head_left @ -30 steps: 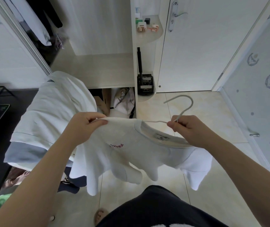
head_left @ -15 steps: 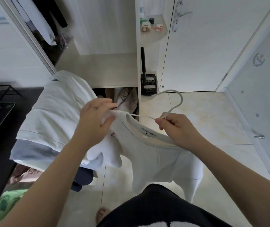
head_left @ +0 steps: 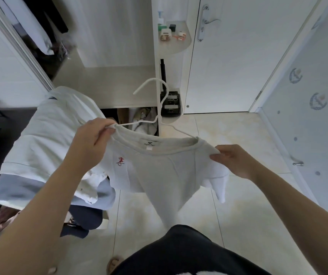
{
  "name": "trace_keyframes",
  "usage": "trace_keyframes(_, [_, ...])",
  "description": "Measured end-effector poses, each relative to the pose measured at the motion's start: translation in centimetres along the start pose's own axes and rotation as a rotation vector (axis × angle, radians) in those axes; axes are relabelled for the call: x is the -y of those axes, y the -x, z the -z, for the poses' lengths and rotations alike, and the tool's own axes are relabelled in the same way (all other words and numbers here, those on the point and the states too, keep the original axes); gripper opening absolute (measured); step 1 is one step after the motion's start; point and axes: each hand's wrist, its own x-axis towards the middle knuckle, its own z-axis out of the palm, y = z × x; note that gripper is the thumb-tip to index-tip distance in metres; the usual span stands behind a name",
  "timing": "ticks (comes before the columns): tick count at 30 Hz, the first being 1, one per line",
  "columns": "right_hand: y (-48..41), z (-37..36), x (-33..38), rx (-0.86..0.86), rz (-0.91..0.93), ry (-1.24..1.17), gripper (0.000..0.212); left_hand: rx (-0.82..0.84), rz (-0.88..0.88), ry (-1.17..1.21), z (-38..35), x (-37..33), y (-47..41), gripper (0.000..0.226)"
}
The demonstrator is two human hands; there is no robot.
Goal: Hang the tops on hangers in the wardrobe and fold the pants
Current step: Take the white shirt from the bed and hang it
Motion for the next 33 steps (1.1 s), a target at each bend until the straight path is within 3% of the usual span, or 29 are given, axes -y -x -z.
trace_keyframes(3, [0.0, 0.1, -0.5, -0.066, 0.004, -0.096, 0.032, 0.019, -0.008, -0.054, -0.1, 0.7, 0.1, 0.023])
trace_keyframes(7, [-0.1, -0.3, 0.2, -0.133, 0.053, -0.27, 0.033, 0.01, 0.036, -0.054, -0.2, 1.3, 0.6, 0.025])
trace_keyframes(12, [-0.1, 0.3, 1.2, -0.008, -0.096, -0.473, 0.067, -0.008, 0.047, -0.039, -0.2, 1.2, 0.7, 0.027])
trace_keyframes(15, [-0.4, 1.1, 1.3, 0.043, -0.167, -0.555, 0.076, -0.018, 0.043, -0.045, -0.1, 1.2, 0.7, 0.027])
trace_keyframes(19, [-0.4, 1.8, 1.1, 0.163, -0.087, -0.639, 0.052, -0.035, 0.03, -0.079, -0.1, 1.4, 0.9, 0.019])
trace_keyframes(24, [-0.4, 2.3, 1.2, 0.223, -0.087, -0.696, 0.038, -0.042, 0.034, -0.112, -0.5, 1.4, 1.2, 0.016])
trace_keyframes(26, [-0.6, 2.5, 1.4, 0.1, -0.093, -0.665, 0.038, -0.022, 0.017, -0.12, -0.3, 1.4, 1.2, 0.016])
trace_keyframes(29, [-0.9, 2.9, 1.7, -0.218, -0.033, -0.561, 0.034, 0.022, -0.043, -0.138, -0.3, 1.0, 1.1, 0.02])
trace_keyframes(33, [-0.4, 2.8, 2.7, -0.272, 0.08, -0.367, 0.021, -0.042, 0.035, -0.088, -0.8, 0.2, 1.0, 0.018])
